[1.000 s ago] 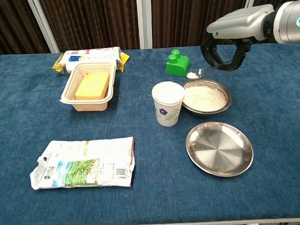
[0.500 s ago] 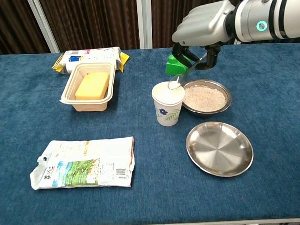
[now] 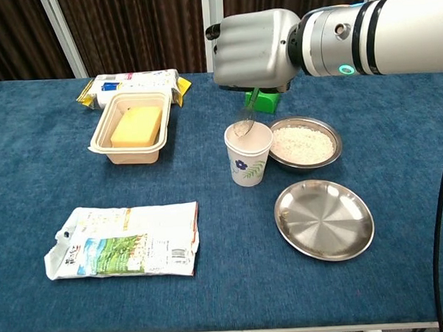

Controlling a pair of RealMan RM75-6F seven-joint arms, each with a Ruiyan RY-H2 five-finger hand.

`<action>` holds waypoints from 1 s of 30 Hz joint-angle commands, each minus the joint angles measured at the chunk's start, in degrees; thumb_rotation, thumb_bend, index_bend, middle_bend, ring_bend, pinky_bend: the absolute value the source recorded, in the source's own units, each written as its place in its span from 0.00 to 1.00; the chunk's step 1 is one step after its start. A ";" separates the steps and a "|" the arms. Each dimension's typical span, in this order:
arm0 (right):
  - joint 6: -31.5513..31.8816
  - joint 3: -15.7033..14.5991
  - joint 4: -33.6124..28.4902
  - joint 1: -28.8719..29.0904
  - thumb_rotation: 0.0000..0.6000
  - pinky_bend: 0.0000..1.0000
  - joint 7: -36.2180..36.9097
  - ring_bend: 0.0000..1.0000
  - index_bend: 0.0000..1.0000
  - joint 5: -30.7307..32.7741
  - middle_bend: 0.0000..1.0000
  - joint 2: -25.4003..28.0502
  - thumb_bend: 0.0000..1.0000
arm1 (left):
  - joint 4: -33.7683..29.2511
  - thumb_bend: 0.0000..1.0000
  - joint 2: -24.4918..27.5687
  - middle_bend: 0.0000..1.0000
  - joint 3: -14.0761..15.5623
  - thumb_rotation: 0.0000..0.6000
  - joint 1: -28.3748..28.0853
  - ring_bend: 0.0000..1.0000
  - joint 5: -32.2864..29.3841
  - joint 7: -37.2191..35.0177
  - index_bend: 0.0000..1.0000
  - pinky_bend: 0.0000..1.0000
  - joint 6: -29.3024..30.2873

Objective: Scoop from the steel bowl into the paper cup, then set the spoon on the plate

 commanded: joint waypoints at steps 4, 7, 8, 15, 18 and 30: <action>3.84 -2.06 -0.98 0.26 1.00 0.06 -6.82 0.29 0.60 -3.52 0.56 -0.92 0.37 | 0.56 0.00 -0.33 0.11 0.03 1.00 0.08 0.00 0.13 -0.56 0.13 0.04 0.05; 4.11 -2.68 -1.32 0.29 1.00 0.04 -9.03 0.29 0.60 -4.55 0.56 -0.68 0.36 | 0.66 0.00 -0.33 0.11 0.01 1.00 0.13 0.00 0.09 -0.74 0.13 0.04 0.02; 4.13 -2.83 -1.43 0.30 1.00 0.04 -9.61 0.28 0.60 -4.76 0.56 -0.54 0.37 | 0.66 0.00 -0.31 0.11 0.01 1.00 0.16 0.00 0.09 -0.78 0.13 0.04 0.04; 4.19 -3.48 -2.05 0.29 1.00 0.00 -13.38 0.27 0.60 -5.98 0.56 0.26 0.37 | 0.58 0.00 -0.53 0.11 0.07 1.00 0.44 0.00 -0.04 -0.62 0.13 0.03 0.19; 4.54 -3.42 -1.87 0.04 1.00 0.00 -14.31 0.28 0.60 -6.35 0.56 0.21 0.37 | 0.46 0.00 -0.55 0.11 0.04 1.00 0.48 0.00 0.06 -0.39 0.13 0.03 0.35; 6.17 -3.30 -1.19 -2.18 1.00 0.00 -16.57 0.28 0.60 -6.38 0.56 -1.60 0.37 | 0.37 0.00 -0.59 0.11 -0.02 1.00 0.62 0.00 0.06 -0.26 0.13 0.04 0.41</action>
